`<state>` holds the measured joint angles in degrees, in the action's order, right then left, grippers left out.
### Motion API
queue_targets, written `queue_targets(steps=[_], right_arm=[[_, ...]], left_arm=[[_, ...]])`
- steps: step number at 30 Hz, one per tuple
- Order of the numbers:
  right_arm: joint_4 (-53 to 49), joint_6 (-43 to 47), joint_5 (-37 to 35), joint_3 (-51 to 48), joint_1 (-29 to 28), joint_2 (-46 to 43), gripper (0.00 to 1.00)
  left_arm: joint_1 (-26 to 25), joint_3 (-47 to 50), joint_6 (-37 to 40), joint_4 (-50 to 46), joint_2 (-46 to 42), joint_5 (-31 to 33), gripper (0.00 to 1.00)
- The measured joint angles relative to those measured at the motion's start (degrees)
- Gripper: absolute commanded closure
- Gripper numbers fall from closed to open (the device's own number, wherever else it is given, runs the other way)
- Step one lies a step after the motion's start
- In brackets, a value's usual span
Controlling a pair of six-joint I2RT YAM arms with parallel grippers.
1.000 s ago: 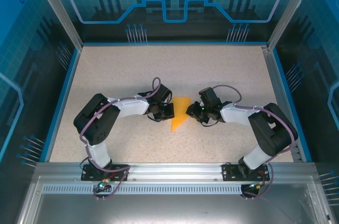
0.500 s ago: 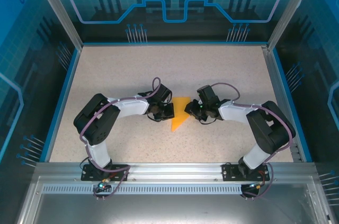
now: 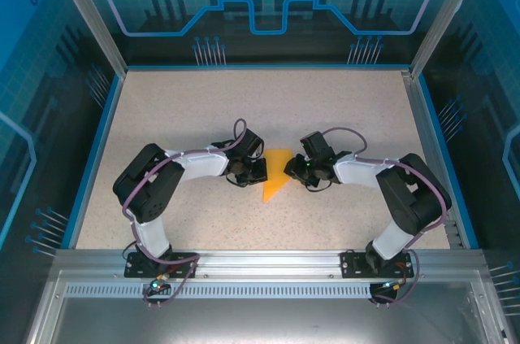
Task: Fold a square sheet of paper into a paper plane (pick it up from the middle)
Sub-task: Fourth fold the wing at the center of the table.
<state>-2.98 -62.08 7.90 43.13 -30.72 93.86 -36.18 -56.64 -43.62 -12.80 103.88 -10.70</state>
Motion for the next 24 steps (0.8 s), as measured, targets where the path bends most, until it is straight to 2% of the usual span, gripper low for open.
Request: queue_targets(steps=[14, 24], right_arm=[[3.1, 0.0, 2.7, 0.0, 0.0, 0.3, 0.71], [4.5, -0.9, 4.7, 0.0, -0.4, 0.3, 0.71]], left_arm=[[0.0, 0.0, 0.0, 0.0, 0.0, 0.0, 0.99], [0.0, 0.0, 0.0, 0.0, 0.0, 0.0, 0.99]])
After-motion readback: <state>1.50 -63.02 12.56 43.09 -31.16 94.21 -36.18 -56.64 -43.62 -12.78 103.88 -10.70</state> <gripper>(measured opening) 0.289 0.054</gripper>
